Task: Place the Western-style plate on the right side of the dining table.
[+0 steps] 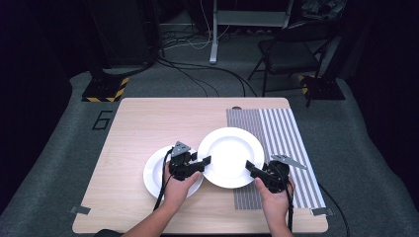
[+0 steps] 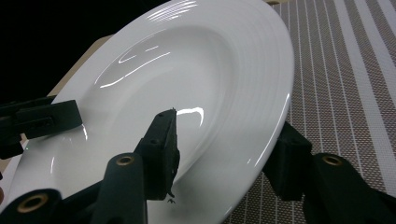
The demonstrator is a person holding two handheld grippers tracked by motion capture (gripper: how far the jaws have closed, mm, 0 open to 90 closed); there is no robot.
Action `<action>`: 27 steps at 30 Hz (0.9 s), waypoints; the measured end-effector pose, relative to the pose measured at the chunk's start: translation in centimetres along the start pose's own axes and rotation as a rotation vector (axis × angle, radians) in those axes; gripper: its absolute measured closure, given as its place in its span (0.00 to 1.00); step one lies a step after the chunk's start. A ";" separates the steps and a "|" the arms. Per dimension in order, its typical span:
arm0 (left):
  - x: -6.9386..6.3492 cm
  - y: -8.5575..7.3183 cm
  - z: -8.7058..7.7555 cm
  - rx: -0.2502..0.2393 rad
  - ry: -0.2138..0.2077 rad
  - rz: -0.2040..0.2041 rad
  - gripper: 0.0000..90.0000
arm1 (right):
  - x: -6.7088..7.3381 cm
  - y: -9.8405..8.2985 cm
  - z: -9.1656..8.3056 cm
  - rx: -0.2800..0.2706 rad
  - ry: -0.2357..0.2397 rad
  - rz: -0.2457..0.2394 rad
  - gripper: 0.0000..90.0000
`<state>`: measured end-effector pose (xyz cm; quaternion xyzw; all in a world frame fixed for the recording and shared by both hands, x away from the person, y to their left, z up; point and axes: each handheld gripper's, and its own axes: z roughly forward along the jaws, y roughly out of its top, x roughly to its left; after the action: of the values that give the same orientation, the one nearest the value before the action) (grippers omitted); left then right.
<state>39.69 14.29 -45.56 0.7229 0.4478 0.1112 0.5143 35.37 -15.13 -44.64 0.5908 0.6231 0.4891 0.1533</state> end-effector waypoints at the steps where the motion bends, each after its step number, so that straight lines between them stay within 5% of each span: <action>1: -0.1 0.0 0.2 -0.002 -0.003 0.001 0.56 | -0.3 0.1 -0.2 -0.009 -0.006 0.011 0.57; 27: -1.1 -0.3 2.8 -0.015 -0.012 -0.012 0.57 | -2.2 -0.9 -0.5 -0.075 -0.050 0.074 0.59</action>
<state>40.67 11.69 -46.75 0.7171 0.4481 0.1072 0.5229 35.05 -17.13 -45.92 0.6192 0.5780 0.5026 0.1730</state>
